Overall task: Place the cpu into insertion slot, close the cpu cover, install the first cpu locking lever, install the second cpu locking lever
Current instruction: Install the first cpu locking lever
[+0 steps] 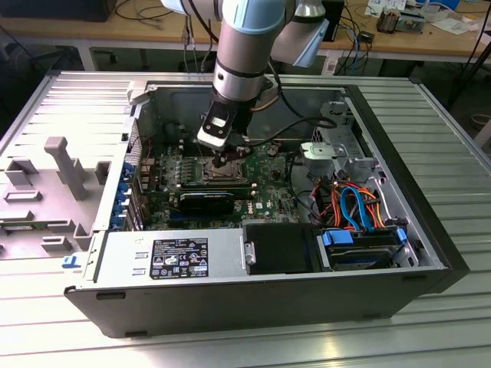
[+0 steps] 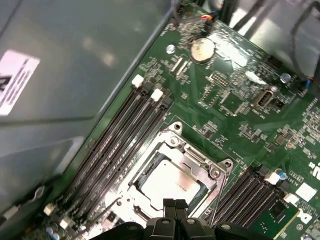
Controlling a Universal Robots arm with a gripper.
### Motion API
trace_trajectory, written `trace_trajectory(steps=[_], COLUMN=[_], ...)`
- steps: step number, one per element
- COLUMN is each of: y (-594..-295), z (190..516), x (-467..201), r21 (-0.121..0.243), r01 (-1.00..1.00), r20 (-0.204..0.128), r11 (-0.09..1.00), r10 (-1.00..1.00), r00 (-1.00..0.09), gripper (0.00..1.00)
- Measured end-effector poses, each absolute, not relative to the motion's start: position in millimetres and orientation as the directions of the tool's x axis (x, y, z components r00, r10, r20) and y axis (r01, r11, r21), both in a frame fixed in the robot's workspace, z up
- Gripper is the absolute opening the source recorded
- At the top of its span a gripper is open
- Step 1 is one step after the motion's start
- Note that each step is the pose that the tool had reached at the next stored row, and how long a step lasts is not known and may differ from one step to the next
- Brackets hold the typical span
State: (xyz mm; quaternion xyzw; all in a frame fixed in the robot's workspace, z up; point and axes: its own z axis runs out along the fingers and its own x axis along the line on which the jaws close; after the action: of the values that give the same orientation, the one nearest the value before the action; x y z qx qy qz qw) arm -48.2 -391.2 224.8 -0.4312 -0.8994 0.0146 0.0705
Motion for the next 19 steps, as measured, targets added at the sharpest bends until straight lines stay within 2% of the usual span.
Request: trace_trajectory(steps=[19], y=[-391.2], z=[224.8], x=[-48.2], r21=[-0.087], r01=[0.495], r20=[0.114], r11=[0.865], r10=[0.502], r00=[-0.857], gripper=[0.11])
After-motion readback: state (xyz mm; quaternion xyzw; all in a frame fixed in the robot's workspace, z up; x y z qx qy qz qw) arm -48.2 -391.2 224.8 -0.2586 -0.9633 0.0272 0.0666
